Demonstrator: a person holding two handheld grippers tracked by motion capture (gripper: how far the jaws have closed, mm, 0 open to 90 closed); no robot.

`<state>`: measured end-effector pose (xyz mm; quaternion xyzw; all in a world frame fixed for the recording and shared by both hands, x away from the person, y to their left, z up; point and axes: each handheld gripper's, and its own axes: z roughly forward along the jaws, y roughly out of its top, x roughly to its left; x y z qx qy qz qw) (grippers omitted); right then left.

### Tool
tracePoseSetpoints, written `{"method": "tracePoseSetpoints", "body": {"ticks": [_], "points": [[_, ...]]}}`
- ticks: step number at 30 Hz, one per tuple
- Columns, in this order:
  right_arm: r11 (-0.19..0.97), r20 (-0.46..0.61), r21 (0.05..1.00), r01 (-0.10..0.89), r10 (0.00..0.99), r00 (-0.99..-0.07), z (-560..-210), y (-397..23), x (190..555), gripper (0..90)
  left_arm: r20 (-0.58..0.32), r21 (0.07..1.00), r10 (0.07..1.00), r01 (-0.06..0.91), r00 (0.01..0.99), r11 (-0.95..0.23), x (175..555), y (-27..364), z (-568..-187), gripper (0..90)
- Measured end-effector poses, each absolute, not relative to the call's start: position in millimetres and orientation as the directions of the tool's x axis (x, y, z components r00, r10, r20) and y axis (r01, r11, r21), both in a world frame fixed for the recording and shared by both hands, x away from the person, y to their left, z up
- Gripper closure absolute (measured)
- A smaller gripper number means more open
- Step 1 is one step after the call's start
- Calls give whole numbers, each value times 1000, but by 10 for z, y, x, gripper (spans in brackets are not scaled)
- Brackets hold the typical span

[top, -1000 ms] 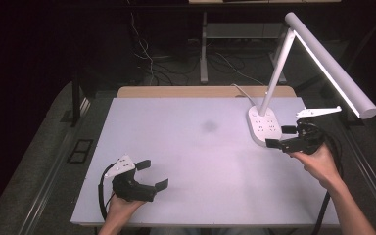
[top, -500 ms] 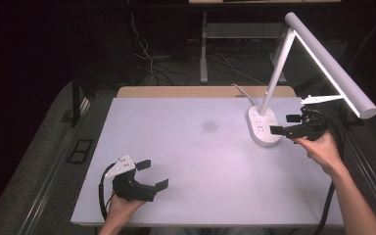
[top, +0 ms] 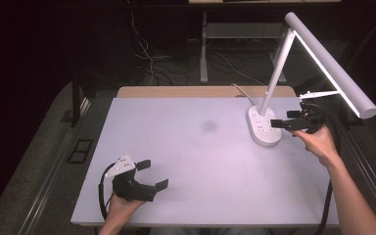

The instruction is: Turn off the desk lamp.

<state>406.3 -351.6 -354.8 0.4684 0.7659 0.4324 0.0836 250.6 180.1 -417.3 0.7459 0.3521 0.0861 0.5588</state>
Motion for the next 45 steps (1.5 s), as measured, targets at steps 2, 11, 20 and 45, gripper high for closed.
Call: {"method": "tracePoseSetpoints", "body": {"ticks": [2,11,20,45], "points": [[186,278,739,648,791,-545,-3561,-3520,4088,8,-265,894,622,429,737,-128,2508,1803,-4174,0],[167,285,712,682,819,-497,-3675,-3622,4326,66,-265,894,623,430,736,-128,2513,1808,-4176,0],[142,284,690,710,849,-445,-3766,-3699,4484,280,-266,893,621,432,737,-130,2516,1807,-4179,0],[56,292,673,737,896,-335,-4165,-3648,4836,900,-266,889,627,438,733,-136,2530,1802,-4193,0]]}}
